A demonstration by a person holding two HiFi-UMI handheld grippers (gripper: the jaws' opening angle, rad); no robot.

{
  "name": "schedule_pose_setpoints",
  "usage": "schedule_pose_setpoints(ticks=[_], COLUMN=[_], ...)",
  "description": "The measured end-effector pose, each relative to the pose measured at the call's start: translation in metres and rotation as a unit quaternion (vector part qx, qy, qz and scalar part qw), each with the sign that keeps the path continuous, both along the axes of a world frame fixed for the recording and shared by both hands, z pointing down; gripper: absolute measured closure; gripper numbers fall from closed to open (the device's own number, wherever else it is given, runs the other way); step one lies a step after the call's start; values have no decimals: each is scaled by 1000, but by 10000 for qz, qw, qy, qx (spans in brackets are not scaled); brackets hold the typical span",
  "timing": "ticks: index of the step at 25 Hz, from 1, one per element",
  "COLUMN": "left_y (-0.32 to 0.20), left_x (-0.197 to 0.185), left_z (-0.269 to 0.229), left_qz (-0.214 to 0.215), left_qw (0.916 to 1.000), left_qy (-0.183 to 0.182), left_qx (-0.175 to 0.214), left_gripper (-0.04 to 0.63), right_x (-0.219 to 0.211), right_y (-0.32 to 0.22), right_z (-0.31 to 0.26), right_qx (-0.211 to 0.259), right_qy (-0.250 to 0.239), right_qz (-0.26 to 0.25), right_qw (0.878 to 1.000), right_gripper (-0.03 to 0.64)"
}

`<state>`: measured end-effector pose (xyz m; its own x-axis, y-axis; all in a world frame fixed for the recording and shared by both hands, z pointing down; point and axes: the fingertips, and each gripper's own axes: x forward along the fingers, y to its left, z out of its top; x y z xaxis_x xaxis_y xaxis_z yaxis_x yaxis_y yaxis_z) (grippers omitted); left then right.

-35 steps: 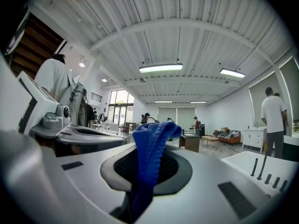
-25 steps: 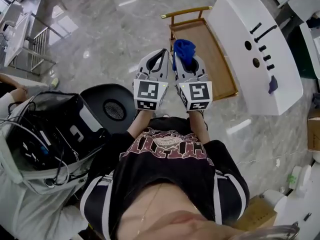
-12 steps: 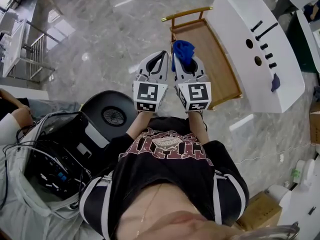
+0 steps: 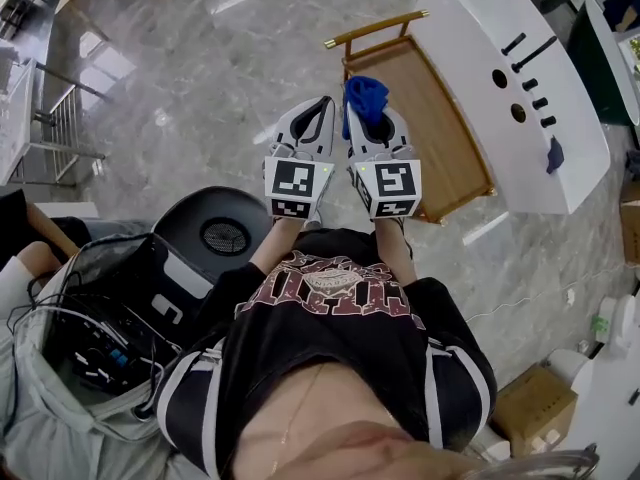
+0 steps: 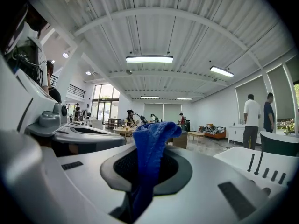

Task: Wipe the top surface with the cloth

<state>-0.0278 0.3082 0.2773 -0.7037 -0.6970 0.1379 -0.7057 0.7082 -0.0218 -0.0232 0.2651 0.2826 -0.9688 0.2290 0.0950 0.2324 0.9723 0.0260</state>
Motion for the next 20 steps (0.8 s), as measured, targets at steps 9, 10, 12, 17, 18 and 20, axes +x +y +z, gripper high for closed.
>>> schedule_pose_setpoints(ticks=[9,10,12,17,18,20], left_y=[-7,-12,-23,-50,-57,-78], left_x=[-26,-32,-49,-104,-112,-124], left_z=[15,18,23,25,23,18], left_qz=[98,118,145,182,191,230], left_qw=[9999,9999,9999,9998,9998,9997], left_qy=[-1,25,72,92,90,47], left_qx=[-28,-25,-22,-27,-22,-57], left_gripper=[549,549,549,549,549,549], right_x=[-20,-27,-44,-95,-103,-114], right_y=[-10,-14,-23,-46,-54,-74], right_z=[21,24,28,33,31,24], right_qx=[36,46,62,90,87,65], right_qy=[109,140,175,284,275,197], right_qz=[219,227,229,280,295,335], right_qw=[9997,9996,9996,9992,9991,9992], right_gripper=[560,560,560,560,560,560])
